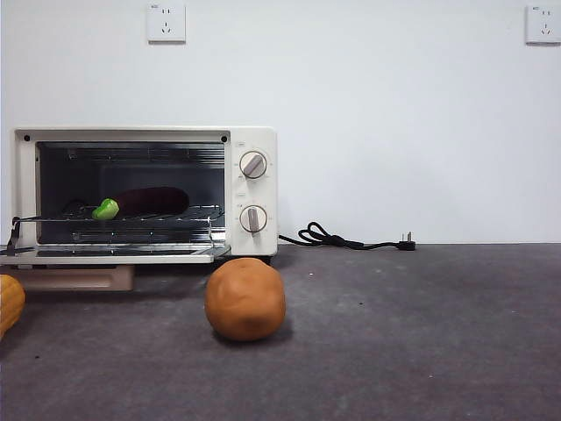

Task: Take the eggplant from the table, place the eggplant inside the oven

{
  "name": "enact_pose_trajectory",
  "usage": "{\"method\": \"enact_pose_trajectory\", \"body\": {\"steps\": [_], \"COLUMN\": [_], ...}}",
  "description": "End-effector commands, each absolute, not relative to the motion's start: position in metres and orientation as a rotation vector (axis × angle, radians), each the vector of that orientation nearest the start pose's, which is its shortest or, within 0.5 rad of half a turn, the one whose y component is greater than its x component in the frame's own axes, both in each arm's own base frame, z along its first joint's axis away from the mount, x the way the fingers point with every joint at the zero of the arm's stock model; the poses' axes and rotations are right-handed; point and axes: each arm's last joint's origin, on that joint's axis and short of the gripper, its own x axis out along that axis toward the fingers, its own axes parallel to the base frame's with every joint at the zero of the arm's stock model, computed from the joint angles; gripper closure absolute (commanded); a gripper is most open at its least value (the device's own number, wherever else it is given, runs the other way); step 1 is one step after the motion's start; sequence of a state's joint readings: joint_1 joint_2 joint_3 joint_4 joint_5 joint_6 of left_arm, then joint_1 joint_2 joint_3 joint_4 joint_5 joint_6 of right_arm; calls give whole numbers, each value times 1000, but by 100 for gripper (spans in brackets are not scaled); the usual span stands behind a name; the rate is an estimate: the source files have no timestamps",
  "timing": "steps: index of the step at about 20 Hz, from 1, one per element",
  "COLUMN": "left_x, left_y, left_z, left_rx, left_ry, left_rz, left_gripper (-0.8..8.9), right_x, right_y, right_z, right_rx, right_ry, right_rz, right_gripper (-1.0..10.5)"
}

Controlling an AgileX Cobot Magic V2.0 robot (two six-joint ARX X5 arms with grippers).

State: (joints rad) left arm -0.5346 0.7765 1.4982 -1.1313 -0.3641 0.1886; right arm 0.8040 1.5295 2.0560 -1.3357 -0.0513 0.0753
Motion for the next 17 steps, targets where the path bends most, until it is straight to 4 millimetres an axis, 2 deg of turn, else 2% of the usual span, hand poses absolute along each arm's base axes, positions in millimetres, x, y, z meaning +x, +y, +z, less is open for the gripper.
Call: {"method": "enact_pose_trajectory", "body": {"steps": [1,4,7,14,17], "left_x": [59,59,60,60,60], "left_y": [-23,-22,-21,-20,-20], "left_z": [456,457,457,457,456], "left_rx": [334,320,329,333,322], "left_ry": [362,360,362,363,367], "left_rz": [-195,-165,-115,-88,-78], "left_gripper": [819,819,819,819,819], "right_x": [166,156,149,142,141], "right_y": [175,165,157,151,150], "right_z": [479,487,492,497,497], "right_rx": [-263,-251,-255,-273,-275], "right_ry": [789,755,723,691,686], "right_rz": [790,796,805,820,826], "right_gripper": [572,601,773,965,959]}}
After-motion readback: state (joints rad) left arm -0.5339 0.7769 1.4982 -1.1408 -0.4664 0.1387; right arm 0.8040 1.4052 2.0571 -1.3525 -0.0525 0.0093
